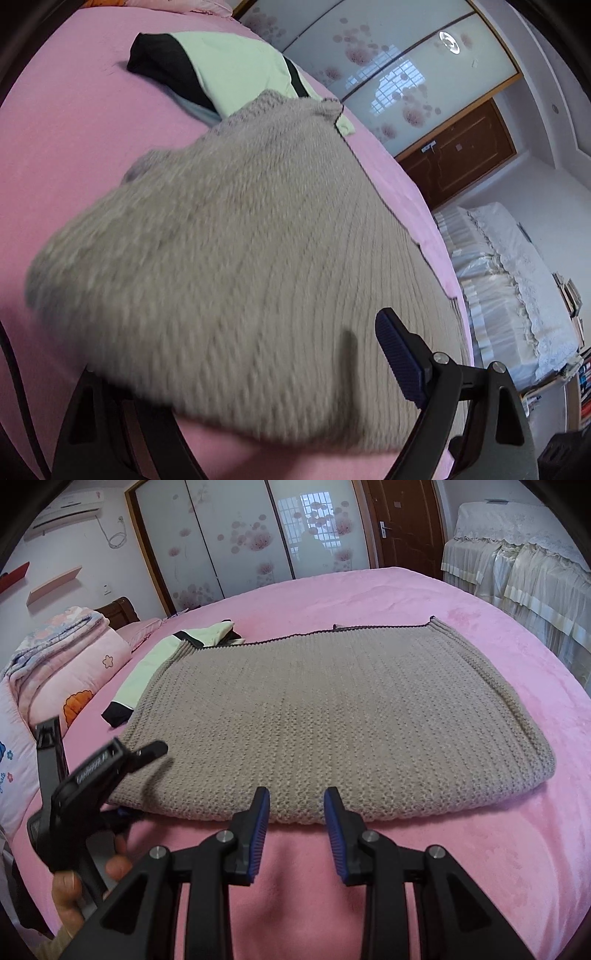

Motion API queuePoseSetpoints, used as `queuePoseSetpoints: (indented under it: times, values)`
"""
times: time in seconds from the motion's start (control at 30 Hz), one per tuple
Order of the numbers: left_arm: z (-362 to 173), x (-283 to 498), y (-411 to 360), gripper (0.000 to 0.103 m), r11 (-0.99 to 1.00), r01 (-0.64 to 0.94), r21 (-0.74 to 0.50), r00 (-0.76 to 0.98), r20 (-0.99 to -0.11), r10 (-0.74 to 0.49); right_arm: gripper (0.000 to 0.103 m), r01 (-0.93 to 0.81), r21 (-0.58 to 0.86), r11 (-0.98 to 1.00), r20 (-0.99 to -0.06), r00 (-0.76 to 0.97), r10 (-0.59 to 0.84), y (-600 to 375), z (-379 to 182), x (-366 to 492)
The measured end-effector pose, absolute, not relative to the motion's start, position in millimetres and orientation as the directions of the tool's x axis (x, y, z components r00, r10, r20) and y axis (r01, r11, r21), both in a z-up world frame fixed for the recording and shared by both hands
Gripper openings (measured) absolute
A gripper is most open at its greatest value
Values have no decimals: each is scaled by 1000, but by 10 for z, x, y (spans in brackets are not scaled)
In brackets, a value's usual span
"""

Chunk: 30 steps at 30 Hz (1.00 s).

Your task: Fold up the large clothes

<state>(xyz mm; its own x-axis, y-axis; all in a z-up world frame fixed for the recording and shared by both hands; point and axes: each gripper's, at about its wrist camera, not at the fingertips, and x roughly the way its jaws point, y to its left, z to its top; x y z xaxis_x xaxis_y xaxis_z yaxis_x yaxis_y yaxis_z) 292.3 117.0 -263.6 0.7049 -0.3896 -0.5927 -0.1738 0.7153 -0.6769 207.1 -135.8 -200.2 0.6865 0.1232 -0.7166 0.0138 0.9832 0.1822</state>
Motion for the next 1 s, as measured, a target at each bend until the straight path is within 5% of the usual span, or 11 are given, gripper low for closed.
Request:
queuePoseSetpoints:
  times: [0.1, 0.17, 0.27, 0.43, 0.57, 0.63, 0.87, 1.0]
  values:
    - [-2560, 3048, 1231, 77, 711, -188, -677, 721, -587, -368, 30, 17, 152, 988, -704, 704, 96, -1370, -1971, 2165]
    - [-2502, 3133, 1268, 40, 721, -227, -655, 722, -610, -327, 31, 17, 114, 993, -693, 718, 67, -1364, -1926, 2266]
    - [-2419, 3152, 1262, 23, 737, -239, -632, 732, -616, -291, 30, -2, 50, 999, -686, 727, 35, -1310, -1885, 2478]
    - [-2081, 3022, 1071, 20, 816, -177, -551, 789, -575, -217, 20, -67, -47, 997, -661, 750, 19, -1088, -1919, 2823]
    - [-1708, 2994, 883, 19, 850, -101, -517, 821, -526, -223, 12, -125, -24, 992, -798, 600, 57, -981, -2450, 3073]
    - [-1565, 2990, 711, 19, 880, -69, -471, 825, -523, -215, 12, -128, -22, 992, -785, 616, 62, -996, -2529, 3045]
    - [-1031, 3019, -140, 19, 950, 82, -302, 852, -473, -225, 11, -89, 287, 954, -767, 575, 285, -1559, -2326, 2962]
    - [-844, 3022, -952, 19, 961, 201, -191, 834, -482, -270, 12, 51, 349, 936, -707, 670, 227, -2265, -2026, 2508]
